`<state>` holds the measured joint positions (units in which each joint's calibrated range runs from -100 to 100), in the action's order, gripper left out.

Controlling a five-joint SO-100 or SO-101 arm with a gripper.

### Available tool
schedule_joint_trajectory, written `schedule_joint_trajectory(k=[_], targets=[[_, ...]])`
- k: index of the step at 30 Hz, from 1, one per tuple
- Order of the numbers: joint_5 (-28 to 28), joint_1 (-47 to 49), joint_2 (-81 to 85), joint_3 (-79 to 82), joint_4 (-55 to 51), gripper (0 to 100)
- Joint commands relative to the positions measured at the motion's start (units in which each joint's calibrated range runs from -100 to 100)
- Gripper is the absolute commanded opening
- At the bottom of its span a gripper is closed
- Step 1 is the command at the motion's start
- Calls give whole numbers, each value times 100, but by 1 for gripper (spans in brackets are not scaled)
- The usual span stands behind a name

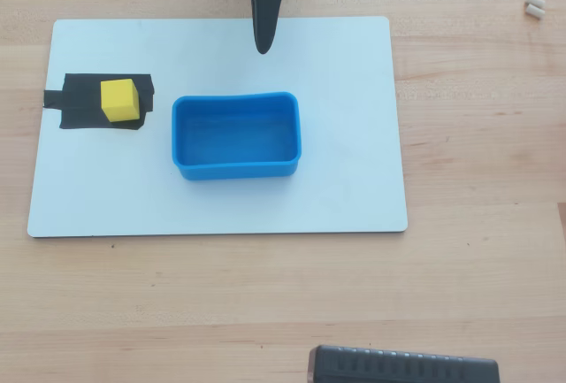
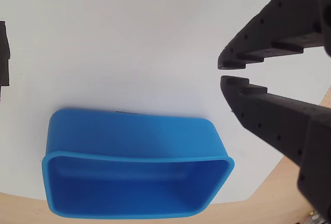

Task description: Pick up yellow cube and drop it in the blue rectangular bin

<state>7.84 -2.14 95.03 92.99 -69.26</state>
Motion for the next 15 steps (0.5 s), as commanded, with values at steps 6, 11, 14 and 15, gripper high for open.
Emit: schedule_joint_trajectory(k=[6, 11, 14, 15], targets=[[39, 77, 126, 1, -11, 0], [44, 112, 126, -17, -68, 0], [44, 0, 126, -590, -168, 0], [78, 26, 51, -699, -168, 0]])
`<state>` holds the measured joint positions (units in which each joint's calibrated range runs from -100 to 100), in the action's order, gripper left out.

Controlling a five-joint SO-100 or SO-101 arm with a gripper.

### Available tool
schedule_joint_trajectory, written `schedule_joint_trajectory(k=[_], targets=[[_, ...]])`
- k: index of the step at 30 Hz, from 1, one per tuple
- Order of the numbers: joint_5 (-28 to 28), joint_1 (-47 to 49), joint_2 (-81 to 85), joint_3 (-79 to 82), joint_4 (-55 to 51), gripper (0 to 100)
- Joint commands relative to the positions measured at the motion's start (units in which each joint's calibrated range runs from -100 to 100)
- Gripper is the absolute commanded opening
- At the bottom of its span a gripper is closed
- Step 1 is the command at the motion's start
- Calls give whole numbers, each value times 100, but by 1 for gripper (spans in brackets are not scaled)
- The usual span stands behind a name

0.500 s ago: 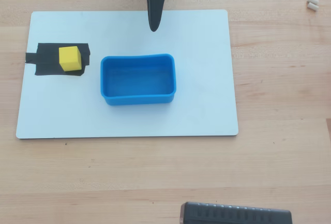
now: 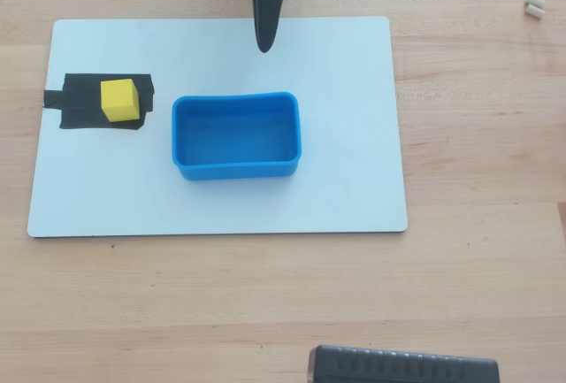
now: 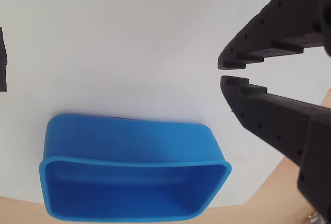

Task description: Pick up yellow cube and drop it in the blue rectangular bin

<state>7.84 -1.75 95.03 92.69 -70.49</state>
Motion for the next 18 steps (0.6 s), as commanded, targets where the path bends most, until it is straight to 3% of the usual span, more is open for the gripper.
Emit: schedule_joint_trajectory(k=[1, 18], targets=[[112, 3, -88, -750, -36, 0], [923, -1824, -4909, -5369, -548, 1]])
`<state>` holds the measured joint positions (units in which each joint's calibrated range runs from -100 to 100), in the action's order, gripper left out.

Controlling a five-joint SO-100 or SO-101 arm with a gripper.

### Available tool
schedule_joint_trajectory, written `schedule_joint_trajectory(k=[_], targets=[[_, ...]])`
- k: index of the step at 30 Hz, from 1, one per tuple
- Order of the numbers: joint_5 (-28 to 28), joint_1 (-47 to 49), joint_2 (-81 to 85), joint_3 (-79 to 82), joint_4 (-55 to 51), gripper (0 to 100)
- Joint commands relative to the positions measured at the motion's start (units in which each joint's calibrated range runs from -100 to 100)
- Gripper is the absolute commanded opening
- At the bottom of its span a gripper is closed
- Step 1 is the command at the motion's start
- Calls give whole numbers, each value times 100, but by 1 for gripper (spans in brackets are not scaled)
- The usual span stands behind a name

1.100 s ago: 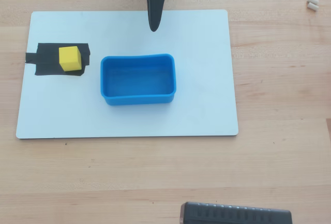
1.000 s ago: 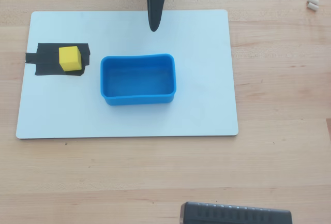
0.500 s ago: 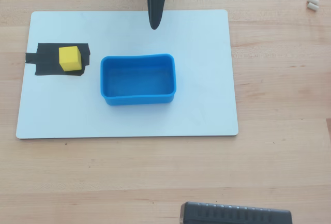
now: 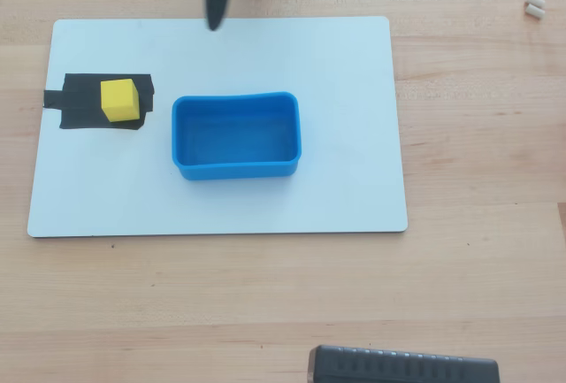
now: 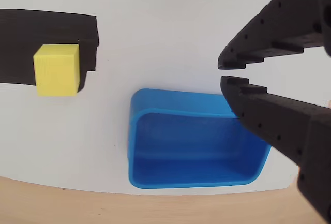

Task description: Pick up yellow cube and drop it in the blue rectangular bin

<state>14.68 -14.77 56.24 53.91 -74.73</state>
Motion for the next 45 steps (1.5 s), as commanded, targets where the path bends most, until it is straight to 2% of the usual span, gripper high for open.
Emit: schedule_joint_trajectory(k=[1, 5, 12, 20, 29, 37, 45], targets=[[322, -667, -1327, -1773, -124, 1], [684, -1104, -2210, -2673, -124, 1], [1128, -1550, -3129, -3354, -8, 1], [1299, -1602, -4393, -4227, -24, 1], [1265, -1516, -4913, -4245, 165, 1], [1226, -1910, -5182, -4254, 430, 28], [1216, -1799, -5758, -4264, 405, 34]])
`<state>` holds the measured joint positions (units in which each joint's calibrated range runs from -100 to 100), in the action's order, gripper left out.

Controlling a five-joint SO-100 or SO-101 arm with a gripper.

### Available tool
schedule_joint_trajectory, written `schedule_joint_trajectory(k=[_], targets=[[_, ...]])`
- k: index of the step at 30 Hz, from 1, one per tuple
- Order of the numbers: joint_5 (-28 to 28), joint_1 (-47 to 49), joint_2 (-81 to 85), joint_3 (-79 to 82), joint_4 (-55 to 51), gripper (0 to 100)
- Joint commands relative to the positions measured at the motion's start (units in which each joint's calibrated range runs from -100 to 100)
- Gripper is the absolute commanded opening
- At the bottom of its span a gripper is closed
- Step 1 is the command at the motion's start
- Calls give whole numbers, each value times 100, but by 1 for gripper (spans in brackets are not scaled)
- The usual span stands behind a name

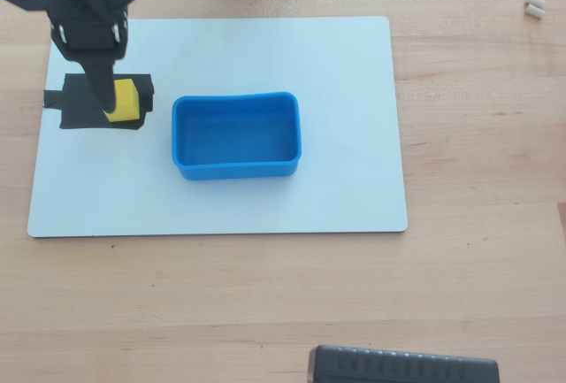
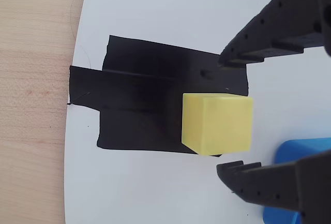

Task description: Pick up yellow cube and drop it in the blue rectangular bin

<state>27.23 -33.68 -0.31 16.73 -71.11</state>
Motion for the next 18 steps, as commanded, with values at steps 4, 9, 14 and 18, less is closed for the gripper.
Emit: schedule_joint_trajectory(k=[4, 9, 14, 18], targets=[[-59, 143, -224, -619, 92, 34], [-59, 177, -392, -619, 191, 33], [-63, 177, -550, -564, 332, 32], [-63, 177, -661, -555, 406, 30]])
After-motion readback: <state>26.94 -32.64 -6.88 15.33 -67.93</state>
